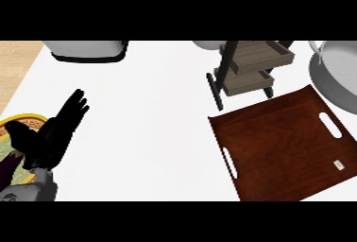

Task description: Pick the tomato from the tray and place it in the tiered basket

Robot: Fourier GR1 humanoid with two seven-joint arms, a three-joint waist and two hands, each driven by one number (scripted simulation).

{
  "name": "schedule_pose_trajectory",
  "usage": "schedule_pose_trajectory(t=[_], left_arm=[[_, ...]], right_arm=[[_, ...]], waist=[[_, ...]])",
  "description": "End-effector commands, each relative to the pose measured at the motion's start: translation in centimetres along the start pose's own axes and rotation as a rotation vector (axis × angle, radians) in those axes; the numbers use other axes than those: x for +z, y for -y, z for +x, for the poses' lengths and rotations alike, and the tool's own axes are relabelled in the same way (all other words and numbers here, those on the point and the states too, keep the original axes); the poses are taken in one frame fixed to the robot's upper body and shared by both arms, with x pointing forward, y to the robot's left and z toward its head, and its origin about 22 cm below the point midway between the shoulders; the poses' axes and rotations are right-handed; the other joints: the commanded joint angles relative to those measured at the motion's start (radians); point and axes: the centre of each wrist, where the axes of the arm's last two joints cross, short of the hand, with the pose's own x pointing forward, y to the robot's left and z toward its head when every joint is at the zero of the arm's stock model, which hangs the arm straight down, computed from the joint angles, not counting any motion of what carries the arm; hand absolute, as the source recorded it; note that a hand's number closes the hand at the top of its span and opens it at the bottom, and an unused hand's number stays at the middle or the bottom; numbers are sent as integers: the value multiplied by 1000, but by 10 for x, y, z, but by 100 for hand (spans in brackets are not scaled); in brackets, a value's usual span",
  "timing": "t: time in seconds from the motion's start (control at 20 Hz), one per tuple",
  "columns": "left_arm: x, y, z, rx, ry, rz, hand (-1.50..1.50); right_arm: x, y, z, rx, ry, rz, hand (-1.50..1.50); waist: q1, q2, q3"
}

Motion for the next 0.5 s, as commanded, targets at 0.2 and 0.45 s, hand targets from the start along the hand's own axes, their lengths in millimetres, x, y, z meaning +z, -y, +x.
schedule_pose_trajectory(t=[0.2,0.45], left_arm=[[-1,10,5,14,20,-15,0],[-10,4,7,-5,3,-28,0]], right_arm=[[25,105,5,6,30,-63,-150],[37,136,18,36,38,-53,-150]], waist=[[22,11,3],[31,17,3]])
